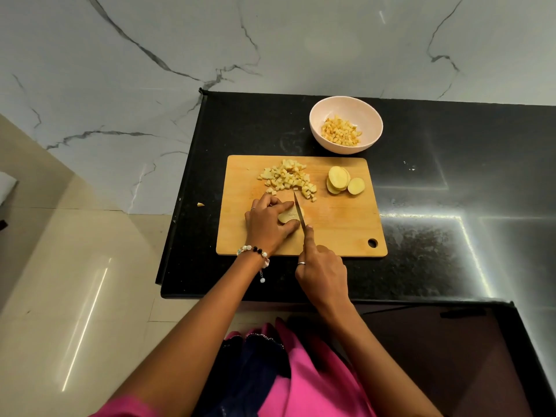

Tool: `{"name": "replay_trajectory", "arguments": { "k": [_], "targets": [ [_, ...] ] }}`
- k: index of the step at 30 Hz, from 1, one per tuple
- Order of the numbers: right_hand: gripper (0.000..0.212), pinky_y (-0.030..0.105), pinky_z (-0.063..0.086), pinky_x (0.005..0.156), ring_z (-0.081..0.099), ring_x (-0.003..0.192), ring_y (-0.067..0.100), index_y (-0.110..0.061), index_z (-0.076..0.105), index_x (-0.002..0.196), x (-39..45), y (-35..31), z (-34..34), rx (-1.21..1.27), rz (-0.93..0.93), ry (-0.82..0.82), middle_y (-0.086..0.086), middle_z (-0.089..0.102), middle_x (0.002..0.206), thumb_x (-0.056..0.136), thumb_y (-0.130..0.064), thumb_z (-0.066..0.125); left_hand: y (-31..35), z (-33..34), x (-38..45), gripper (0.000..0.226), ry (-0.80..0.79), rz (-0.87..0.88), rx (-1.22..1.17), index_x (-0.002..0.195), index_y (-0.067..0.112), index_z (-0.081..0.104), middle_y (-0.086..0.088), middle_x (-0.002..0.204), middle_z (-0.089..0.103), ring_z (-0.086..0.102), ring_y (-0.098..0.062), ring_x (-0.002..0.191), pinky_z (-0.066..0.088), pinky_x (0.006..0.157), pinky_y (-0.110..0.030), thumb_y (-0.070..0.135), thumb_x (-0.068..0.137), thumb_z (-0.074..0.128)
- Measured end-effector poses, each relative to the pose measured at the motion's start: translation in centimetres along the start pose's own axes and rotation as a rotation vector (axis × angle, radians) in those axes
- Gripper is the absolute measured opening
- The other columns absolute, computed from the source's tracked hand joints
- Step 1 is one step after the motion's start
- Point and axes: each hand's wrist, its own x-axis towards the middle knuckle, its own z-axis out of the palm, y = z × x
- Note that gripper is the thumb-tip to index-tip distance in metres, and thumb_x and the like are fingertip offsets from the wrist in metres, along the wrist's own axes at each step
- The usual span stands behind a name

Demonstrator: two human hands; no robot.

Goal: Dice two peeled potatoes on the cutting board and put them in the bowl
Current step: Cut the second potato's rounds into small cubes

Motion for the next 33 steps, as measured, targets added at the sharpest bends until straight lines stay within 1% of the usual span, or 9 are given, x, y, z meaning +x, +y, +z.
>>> {"name": "replay_trajectory", "arguments": {
  "k": [3, 7, 14, 18, 20, 24, 27, 30, 33],
  "targets": [
    [0.061, 0.032, 0.032, 0.059, 0.058, 0.081, 0.030, -0.016, 0.008, 0.152, 0.1, 0.2, 0.0, -0.004, 0.013, 0.014, 0.011, 0.059, 0.096, 0.097, -0.022, 0.034, -0.2, 0.0, -0.1, 0.045, 0.018, 0.011, -0.051, 0.117, 0.028, 0.066, 0.005, 0.109, 0.052, 0.043, -0.016, 0.108, 0.032, 0.091, -0.034, 0.039, 0.074, 0.074],
    [0.059, 0.033, 0.034, 0.059, 0.058, 0.080, 0.031, -0.016, 0.011, 0.152, 0.4, 0.4, 0.1, 0.007, 0.019, 0.021, 0.013, 0.060, 0.095, 0.097, -0.022, 0.033, -0.4, 0.1, 0.0, 0.046, 0.027, 0.015, -0.064, 0.117, 0.028, 0.066, 0.005, 0.108, 0.052, 0.044, -0.016, 0.107, 0.033, 0.093, -0.035, 0.039, 0.073, 0.075],
    [0.063, 0.032, 0.033, 0.059, 0.060, 0.082, 0.032, -0.010, 0.001, 0.152, 1.2, -0.4, -0.1, -0.140, -0.022, -0.036, 0.014, 0.060, 0.103, 0.097, -0.017, 0.032, -0.6, 0.3, 0.3, 0.044, 0.035, 0.016, -0.065, 0.116, 0.030, 0.067, 0.004, 0.110, 0.053, 0.044, -0.017, 0.107, 0.033, 0.094, -0.036, 0.039, 0.074, 0.075],
    [0.066, 0.032, 0.035, 0.060, 0.061, 0.084, 0.032, -0.012, -0.001, 0.152, 0.4, -0.1, -0.4, -0.126, -0.007, -0.091, 0.014, 0.060, 0.104, 0.097, -0.019, 0.034, -0.6, 0.5, 0.3, 0.044, 0.033, 0.018, -0.047, 0.117, 0.030, 0.066, 0.005, 0.110, 0.053, 0.043, -0.017, 0.107, 0.033, 0.093, -0.036, 0.040, 0.075, 0.073],
    [0.066, 0.032, 0.035, 0.061, 0.061, 0.086, 0.032, -0.013, -0.001, 0.152, -0.6, 0.2, -0.4, -0.127, -0.015, -0.093, 0.013, 0.060, 0.106, 0.097, -0.020, 0.035, -0.7, 0.4, 0.3, 0.044, 0.034, 0.025, -0.059, 0.117, 0.030, 0.066, 0.006, 0.110, 0.053, 0.043, -0.016, 0.107, 0.033, 0.093, -0.036, 0.040, 0.075, 0.074],
    [0.063, 0.033, 0.036, 0.060, 0.060, 0.084, 0.032, -0.016, 0.003, 0.152, -0.5, 0.6, -0.8, -0.117, 0.015, -0.066, 0.013, 0.060, 0.102, 0.097, -0.022, 0.033, -0.9, 0.2, 0.3, 0.045, 0.019, 0.042, -0.082, 0.118, 0.029, 0.066, 0.005, 0.109, 0.053, 0.044, -0.017, 0.108, 0.034, 0.093, -0.035, 0.039, 0.075, 0.075],
    [0.061, 0.034, 0.037, 0.060, 0.060, 0.084, 0.033, -0.017, 0.007, 0.152, 1.0, 0.5, -1.2, -0.105, 0.027, -0.053, 0.014, 0.061, 0.100, 0.097, -0.023, 0.034, -1.2, 0.0, 0.2, 0.048, 0.009, 0.052, -0.111, 0.119, 0.026, 0.065, 0.004, 0.108, 0.052, 0.044, -0.017, 0.108, 0.037, 0.096, -0.040, 0.038, 0.074, 0.076],
    [0.062, 0.033, 0.034, 0.059, 0.059, 0.083, 0.033, -0.016, 0.010, 0.152, 1.5, 0.6, -1.8, -0.073, 0.030, -0.028, 0.015, 0.061, 0.097, 0.096, -0.022, 0.035, -1.2, -0.1, 0.2, 0.050, 0.003, 0.057, -0.129, 0.121, 0.025, 0.064, 0.004, 0.108, 0.052, 0.045, -0.017, 0.108, 0.038, 0.098, -0.043, 0.036, 0.073, 0.077],
    [0.061, 0.033, 0.033, 0.059, 0.058, 0.081, 0.031, -0.017, 0.010, 0.152, 0.9, 0.3, -1.8, -0.027, 0.013, -0.015, 0.013, 0.062, 0.094, 0.097, -0.023, 0.034, -1.2, -0.3, 0.2, 0.050, 0.006, 0.043, -0.153, 0.121, 0.022, 0.064, 0.004, 0.108, 0.052, 0.045, -0.017, 0.108, 0.038, 0.099, -0.042, 0.032, 0.074, 0.077]
  ]
}}
